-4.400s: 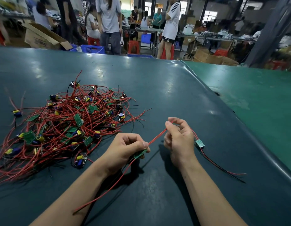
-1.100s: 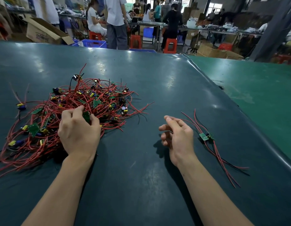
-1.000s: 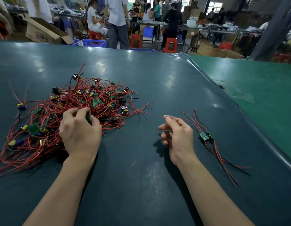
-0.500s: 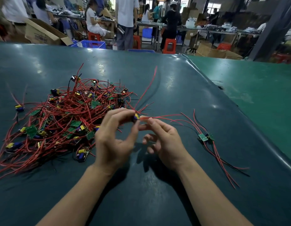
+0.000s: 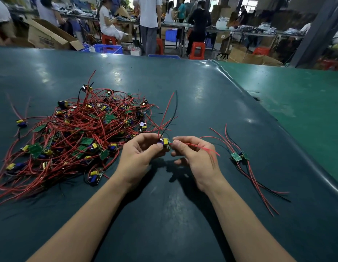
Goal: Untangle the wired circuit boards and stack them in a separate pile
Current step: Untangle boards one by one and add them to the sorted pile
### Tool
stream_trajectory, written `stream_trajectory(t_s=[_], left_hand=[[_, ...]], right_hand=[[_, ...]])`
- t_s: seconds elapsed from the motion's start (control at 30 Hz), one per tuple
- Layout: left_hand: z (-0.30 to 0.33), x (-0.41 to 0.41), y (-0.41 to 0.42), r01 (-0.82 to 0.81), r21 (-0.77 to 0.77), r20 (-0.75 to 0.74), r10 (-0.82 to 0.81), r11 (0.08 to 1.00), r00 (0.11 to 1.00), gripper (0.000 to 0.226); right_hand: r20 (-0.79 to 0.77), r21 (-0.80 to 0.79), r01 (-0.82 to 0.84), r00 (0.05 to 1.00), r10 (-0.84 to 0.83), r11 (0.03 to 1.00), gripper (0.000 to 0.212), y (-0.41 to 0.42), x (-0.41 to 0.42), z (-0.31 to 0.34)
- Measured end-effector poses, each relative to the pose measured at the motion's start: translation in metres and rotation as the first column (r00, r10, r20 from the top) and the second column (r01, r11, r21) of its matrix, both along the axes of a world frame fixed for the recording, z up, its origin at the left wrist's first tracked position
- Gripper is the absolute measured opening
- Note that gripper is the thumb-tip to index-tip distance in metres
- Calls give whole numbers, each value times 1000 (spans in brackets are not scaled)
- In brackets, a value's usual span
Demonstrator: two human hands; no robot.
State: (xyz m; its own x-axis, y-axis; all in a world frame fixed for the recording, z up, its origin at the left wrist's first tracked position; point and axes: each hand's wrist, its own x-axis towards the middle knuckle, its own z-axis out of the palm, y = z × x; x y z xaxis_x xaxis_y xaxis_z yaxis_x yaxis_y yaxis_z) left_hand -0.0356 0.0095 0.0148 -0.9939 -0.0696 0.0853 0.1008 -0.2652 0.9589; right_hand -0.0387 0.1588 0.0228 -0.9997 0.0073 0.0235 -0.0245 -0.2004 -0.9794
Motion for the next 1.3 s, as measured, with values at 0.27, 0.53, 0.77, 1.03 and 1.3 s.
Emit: stream_trajectory(t_s=[0.27,0.53,0.77,1.03,1.3], left_hand=[[2,3,-1,57,-42,-53,-59,998,997,35],[1,2,0,7,40,-83,-4,999,997,28],[3,0,-3,-5,135,-104,19,991,994,27],[5,4,0,71,117,-116,-57,991,992,25],[4,4,1,17,85,-136,-6,996,991,21]], right_hand=[[77,-136,53,996,-43,989,11,0,0,2],[47,-75,128,991,-125,989,12,2,-4,3],[88,-249,273,962,-259,929,24,20,-10,8],[134,-306,315,949,-287,898,36,22,-15,7],[90,-297,493,867,-490,818,38,26,-16,7]])
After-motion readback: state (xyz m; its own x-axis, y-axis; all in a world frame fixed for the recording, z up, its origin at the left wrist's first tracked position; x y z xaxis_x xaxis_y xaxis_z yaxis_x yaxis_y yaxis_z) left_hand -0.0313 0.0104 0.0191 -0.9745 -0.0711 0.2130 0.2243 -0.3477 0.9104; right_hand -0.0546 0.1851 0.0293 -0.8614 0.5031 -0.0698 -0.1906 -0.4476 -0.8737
